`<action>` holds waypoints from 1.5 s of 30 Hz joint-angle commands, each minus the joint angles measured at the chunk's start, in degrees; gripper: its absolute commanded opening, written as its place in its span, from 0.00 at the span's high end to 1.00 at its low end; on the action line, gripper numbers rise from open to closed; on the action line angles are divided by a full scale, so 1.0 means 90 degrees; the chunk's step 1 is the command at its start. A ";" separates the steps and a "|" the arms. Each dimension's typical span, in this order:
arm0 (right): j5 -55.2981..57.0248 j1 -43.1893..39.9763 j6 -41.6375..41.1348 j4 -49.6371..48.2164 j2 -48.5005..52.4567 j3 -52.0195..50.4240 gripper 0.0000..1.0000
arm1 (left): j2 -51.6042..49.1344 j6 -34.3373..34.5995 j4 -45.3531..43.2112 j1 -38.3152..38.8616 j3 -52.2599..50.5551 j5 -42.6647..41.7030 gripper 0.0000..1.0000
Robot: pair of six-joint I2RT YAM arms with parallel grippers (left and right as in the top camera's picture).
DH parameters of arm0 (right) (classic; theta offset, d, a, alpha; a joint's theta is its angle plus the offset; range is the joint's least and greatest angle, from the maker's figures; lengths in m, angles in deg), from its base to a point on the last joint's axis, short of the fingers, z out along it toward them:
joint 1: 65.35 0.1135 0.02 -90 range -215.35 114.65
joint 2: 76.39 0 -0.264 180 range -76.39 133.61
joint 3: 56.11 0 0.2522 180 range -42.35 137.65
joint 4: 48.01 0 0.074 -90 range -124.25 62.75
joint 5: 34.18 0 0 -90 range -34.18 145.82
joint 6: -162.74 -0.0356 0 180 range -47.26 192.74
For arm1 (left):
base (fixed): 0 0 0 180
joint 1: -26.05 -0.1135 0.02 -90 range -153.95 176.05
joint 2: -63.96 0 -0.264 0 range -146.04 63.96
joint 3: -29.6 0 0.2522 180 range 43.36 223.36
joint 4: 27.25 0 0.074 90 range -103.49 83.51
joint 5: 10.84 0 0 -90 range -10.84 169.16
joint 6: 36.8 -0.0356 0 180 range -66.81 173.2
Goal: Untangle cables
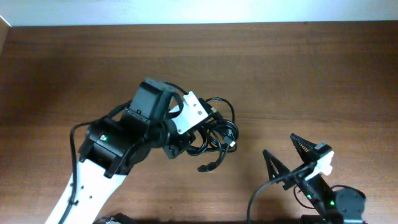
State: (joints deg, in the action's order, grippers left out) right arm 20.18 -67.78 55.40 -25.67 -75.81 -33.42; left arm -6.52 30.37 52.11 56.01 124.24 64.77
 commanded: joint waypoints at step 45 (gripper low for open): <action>-0.4969 -0.0024 0.1955 0.3691 0.3704 0.4359 0.20 | -0.0539 -0.1753 -0.0080 0.0578 -0.0019 -0.2412 1.00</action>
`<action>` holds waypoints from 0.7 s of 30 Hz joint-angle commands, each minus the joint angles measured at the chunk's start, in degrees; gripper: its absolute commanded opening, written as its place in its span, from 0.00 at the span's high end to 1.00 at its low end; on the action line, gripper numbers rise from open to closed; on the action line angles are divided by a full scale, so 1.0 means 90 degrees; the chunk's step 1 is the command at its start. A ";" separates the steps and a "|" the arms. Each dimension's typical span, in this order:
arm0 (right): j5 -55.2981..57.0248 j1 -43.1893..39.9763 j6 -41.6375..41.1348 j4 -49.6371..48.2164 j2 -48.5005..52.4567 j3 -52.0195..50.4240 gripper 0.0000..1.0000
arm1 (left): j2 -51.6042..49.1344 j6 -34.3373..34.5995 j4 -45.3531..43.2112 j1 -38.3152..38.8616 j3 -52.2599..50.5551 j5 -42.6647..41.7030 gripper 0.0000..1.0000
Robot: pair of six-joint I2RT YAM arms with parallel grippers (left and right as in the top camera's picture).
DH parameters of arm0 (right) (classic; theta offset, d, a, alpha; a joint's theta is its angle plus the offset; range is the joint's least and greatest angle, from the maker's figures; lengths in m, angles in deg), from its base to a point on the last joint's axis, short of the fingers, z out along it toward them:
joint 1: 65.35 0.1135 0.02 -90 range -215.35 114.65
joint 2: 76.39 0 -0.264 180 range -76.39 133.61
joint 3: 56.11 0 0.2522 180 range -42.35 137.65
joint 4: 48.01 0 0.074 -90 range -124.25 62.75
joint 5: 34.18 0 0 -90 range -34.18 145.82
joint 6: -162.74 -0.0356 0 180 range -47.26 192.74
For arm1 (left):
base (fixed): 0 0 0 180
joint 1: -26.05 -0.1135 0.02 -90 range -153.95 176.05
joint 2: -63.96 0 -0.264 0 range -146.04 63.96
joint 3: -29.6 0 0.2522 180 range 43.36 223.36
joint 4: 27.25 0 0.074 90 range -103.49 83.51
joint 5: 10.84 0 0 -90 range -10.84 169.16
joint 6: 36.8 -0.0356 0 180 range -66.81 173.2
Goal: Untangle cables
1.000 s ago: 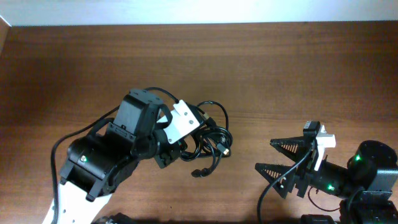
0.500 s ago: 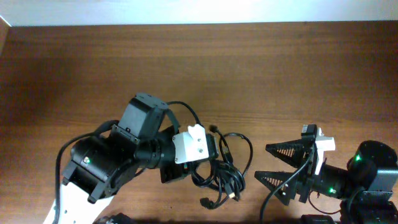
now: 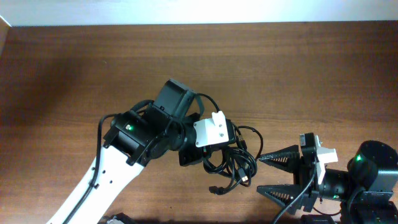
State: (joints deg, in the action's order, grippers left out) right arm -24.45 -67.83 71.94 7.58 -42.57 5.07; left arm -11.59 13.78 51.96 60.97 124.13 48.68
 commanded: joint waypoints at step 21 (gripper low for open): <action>0.0158 -0.0019 0.0211 0.0097 0.0010 0.0083 0.69 | 0.0024 0.1168 -0.0493 0.0634 -0.0007 0.1251 1.00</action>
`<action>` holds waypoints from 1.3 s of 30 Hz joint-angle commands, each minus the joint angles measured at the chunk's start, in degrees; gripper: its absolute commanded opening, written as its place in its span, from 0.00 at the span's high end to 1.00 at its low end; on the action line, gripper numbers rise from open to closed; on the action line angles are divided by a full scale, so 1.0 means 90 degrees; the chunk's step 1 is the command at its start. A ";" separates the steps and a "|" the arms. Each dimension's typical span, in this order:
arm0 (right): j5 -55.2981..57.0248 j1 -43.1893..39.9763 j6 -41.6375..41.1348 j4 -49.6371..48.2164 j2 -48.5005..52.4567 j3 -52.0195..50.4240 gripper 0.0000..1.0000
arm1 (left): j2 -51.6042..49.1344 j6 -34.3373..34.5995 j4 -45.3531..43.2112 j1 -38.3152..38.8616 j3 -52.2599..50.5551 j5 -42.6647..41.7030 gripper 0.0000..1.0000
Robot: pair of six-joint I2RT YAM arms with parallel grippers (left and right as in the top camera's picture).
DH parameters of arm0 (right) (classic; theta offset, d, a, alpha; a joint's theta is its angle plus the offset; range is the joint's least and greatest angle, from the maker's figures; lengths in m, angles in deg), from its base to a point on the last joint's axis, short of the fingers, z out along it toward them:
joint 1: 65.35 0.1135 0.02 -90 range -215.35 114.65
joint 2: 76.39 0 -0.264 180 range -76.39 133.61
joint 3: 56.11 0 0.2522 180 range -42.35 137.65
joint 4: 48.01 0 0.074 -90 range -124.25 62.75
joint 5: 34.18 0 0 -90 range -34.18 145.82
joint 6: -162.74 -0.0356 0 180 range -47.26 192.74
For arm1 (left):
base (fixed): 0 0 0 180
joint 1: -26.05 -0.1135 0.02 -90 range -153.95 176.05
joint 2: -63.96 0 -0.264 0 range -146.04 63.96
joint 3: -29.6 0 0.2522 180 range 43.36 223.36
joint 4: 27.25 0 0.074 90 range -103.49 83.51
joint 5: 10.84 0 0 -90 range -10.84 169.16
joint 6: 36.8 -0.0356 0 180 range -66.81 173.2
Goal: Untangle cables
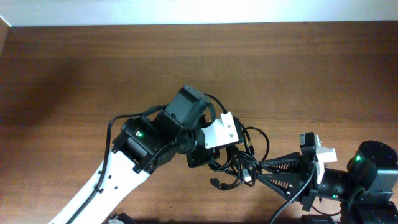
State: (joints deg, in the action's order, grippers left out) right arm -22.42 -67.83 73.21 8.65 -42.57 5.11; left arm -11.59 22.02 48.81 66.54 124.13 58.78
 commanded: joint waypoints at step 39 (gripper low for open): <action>0.0945 -0.0019 0.0075 0.0525 0.0010 0.0078 0.36 | 0.0024 0.1001 -0.0869 0.0372 -0.0007 0.0546 1.00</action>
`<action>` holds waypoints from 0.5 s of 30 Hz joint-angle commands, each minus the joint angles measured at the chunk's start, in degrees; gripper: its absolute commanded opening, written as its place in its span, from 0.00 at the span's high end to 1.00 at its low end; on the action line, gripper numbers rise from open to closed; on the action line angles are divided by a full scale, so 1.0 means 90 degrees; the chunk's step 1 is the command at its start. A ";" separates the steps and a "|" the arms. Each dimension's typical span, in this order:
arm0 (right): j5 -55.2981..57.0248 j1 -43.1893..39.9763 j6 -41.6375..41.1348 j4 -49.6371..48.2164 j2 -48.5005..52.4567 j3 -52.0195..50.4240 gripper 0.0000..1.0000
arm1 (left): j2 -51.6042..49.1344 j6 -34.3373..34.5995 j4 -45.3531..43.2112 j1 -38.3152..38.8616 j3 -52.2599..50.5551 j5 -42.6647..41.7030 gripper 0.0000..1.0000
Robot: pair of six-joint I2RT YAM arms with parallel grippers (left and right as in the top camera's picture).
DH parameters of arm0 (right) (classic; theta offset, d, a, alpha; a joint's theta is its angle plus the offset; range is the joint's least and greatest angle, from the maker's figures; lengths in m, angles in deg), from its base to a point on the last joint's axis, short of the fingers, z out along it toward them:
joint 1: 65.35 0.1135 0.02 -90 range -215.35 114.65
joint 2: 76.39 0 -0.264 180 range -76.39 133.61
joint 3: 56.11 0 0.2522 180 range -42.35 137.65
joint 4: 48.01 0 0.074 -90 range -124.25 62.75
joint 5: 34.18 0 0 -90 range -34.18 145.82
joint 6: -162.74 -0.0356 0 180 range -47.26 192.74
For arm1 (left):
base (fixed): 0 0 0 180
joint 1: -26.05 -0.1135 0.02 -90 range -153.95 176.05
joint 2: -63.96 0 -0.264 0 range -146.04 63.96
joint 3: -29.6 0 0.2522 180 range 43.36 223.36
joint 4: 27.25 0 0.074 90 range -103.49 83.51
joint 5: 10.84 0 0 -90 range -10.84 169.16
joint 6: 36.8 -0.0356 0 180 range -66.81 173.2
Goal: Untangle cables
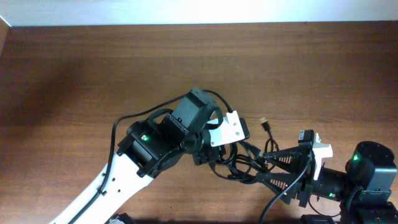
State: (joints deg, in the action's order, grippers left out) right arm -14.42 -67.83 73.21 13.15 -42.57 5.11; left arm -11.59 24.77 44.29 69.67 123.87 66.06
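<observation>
A knot of black cables [239, 167] lies on the wooden table [74, 87] right of centre. One cable end with a gold plug [263, 122] sticks out toward the upper right. My left gripper [216, 154] is at the knot's left side, mostly hidden under its white wrist mount. Cables run out from beneath it, and it seems shut on them. My right gripper [261, 168] points left from the lower right. Its fingers [283, 155] are spread with loops of the knot between them.
The left arm's white link [106, 193] crosses the lower left of the table. The right arm's base [367, 171] sits at the lower right corner. A pale wall strip runs along the far edge.
The left gripper has moved slightly right and up with the knot. A gold-tipped cable end now sticks out at the upper right. The right fingers reach further into the loops.
The left gripper held the knot near the table's centre while the right gripper stood open, low at the right. Then the knot was carried rightward and the right gripper turned to face it. Now its fingers straddle the loops.
</observation>
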 commanded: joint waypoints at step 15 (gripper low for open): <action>0.1027 -0.0019 0.0092 0.0389 0.0010 0.0078 0.36 | 0.0027 0.4386 -0.1231 0.0012 0.0022 0.2596 1.00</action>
State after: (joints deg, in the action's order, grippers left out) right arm -6.29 -67.83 73.43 16.36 -42.52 5.14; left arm -11.59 54.47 34.17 69.86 123.81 83.13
